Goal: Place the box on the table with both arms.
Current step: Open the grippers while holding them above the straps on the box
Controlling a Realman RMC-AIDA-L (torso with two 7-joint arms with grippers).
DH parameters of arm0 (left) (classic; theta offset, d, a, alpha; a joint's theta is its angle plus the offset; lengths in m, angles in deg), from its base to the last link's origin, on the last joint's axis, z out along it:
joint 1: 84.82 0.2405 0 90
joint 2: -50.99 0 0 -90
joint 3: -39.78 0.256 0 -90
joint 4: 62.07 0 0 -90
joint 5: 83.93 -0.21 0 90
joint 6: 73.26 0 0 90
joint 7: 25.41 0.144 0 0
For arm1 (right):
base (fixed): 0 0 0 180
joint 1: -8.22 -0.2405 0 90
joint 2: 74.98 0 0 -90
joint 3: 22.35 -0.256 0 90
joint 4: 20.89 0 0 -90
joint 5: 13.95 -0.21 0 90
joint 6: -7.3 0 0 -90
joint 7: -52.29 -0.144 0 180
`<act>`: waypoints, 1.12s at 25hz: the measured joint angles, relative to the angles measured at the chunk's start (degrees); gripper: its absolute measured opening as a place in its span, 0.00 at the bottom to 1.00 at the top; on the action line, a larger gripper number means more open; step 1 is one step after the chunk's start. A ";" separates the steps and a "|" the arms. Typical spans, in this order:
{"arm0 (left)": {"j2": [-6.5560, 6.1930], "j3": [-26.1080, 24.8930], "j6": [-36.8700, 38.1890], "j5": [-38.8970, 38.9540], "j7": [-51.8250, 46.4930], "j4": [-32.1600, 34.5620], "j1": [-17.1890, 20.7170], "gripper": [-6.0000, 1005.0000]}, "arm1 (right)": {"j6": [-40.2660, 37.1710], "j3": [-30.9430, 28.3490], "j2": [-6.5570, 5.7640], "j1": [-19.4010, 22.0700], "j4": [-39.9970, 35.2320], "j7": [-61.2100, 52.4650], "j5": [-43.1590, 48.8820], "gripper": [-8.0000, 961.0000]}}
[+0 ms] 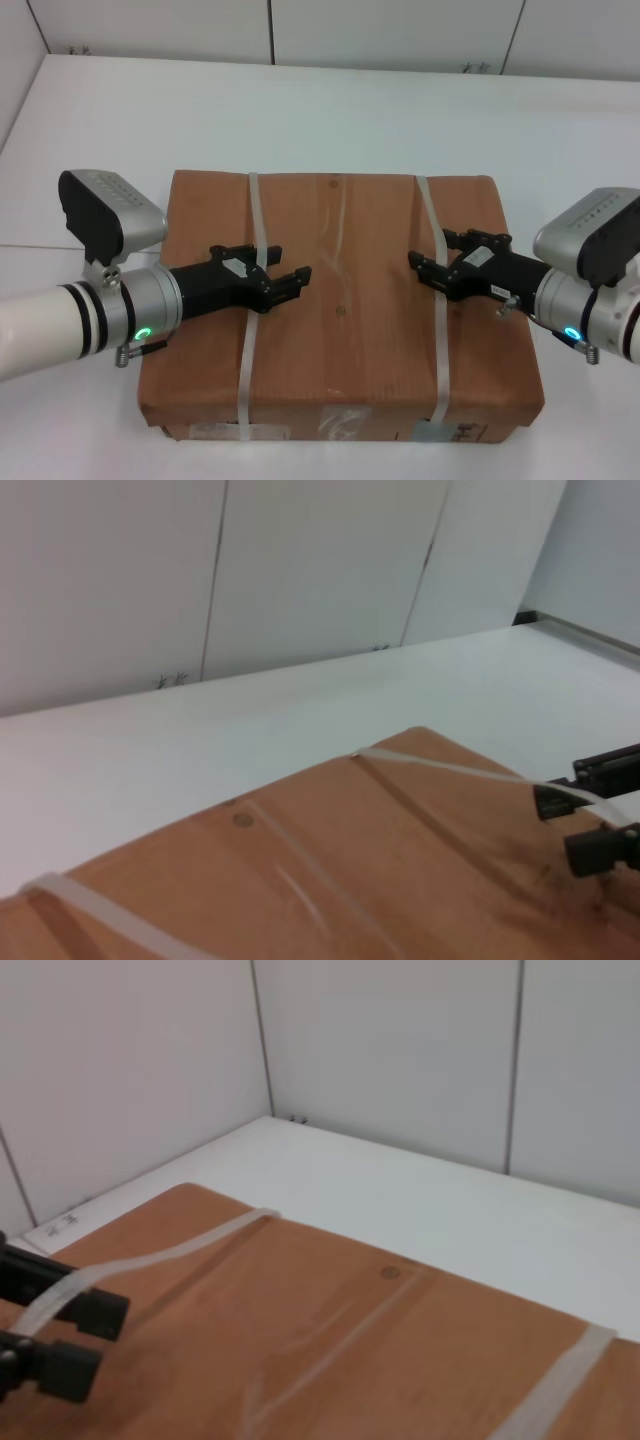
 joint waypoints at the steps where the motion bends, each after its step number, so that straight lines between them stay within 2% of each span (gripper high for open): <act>1: 0.00 -0.05 0.33 0.26 0.67 0.01 0.10 0.36 | -0.07 -0.48 0.00 0.18 -0.08 0.33 0.00 0.62; 8: -0.20 -0.16 1.32 0.76 2.09 0.05 0.27 0.65 | -3.05 -2.94 0.00 2.23 -1.17 1.73 0.04 0.67; 13: -0.45 -0.49 1.58 2.27 3.56 0.08 0.54 0.72 | -3.71 -4.31 0.00 3.42 -1.61 1.76 0.06 0.72; 20: -0.97 -0.58 1.57 5.78 6.33 0.12 1.04 0.72 | -8.66 -7.50 0.00 6.23 -3.36 1.77 0.05 0.74; 28: -0.62 0.13 -2.98 4.81 8.37 -0.36 0.62 0.71 | -9.06 -7.70 0.00 6.19 -3.63 1.77 0.05 0.76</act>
